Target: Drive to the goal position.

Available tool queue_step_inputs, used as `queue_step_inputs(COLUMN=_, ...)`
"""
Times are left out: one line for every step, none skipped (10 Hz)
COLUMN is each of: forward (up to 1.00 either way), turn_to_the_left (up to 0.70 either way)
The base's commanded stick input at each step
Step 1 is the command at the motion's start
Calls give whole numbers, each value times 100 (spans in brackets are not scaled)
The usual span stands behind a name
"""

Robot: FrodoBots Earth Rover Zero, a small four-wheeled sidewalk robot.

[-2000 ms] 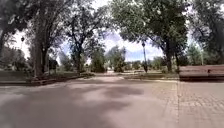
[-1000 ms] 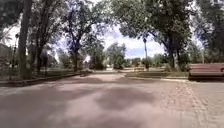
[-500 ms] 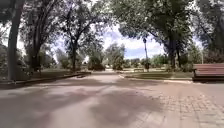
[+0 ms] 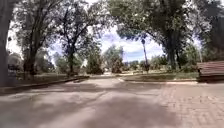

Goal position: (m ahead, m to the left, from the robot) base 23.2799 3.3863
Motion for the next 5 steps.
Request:
queue_step_inputs(forward=85, turn_to_the_left=0)
queue_step_inputs(forward=85, turn_to_the_left=0)
queue_step_inputs(forward=85, turn_to_the_left=0)
queue_step_inputs(forward=85, turn_to_the_left=0)
queue_step_inputs(forward=85, turn_to_the_left=0)
